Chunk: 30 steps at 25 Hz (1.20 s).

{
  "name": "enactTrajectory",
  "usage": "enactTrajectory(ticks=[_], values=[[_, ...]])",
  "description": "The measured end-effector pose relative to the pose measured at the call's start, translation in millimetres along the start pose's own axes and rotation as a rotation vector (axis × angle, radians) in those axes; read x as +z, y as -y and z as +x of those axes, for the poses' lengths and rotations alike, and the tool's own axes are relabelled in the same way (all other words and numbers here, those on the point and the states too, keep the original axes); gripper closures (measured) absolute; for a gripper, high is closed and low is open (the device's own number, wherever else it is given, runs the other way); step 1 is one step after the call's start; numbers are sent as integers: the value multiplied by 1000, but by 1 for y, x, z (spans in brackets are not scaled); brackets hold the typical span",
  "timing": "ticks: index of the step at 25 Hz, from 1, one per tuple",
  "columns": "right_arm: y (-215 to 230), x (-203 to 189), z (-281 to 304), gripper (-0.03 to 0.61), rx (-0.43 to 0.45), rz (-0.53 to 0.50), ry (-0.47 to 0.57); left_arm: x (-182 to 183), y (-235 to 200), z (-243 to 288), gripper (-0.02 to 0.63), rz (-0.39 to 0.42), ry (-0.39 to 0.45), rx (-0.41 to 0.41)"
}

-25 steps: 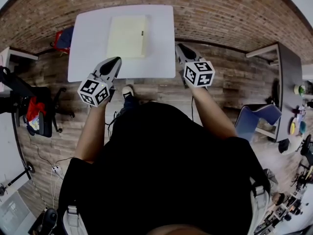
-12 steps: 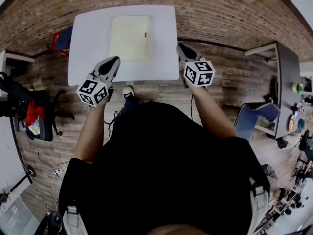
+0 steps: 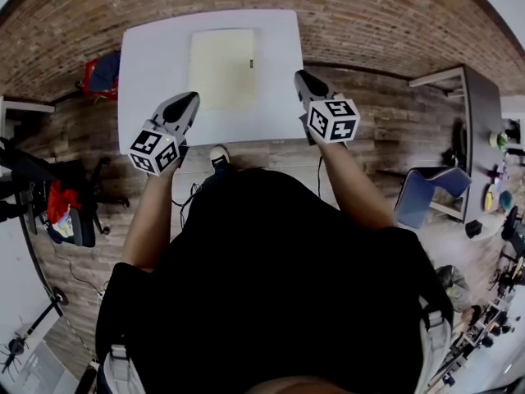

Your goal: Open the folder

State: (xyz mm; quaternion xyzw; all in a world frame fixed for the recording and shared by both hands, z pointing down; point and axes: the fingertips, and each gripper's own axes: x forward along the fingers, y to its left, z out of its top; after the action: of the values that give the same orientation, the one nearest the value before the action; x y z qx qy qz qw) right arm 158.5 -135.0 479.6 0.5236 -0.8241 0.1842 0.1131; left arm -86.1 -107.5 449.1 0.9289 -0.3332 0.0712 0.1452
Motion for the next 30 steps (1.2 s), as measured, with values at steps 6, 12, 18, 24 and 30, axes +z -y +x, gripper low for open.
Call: enactTrajectory(ticks=[6, 12, 18, 24, 30], values=[[-10, 11, 27, 529, -15, -5, -2, 9, -30, 3, 599, 9, -5, -26], [-22, 25, 47, 529, -36, -6, 0, 18, -58, -1, 598, 7, 0, -44], [-41, 36, 70, 529, -52, -8, -4, 16, -94, -11, 598, -15, -7, -53], [-54, 41, 88, 529, -72, -5, -12, 19, -120, -16, 599, -27, 8, -67], [-68, 43, 105, 529, -82, -8, -21, 17, -141, -17, 598, -35, 3, -87]])
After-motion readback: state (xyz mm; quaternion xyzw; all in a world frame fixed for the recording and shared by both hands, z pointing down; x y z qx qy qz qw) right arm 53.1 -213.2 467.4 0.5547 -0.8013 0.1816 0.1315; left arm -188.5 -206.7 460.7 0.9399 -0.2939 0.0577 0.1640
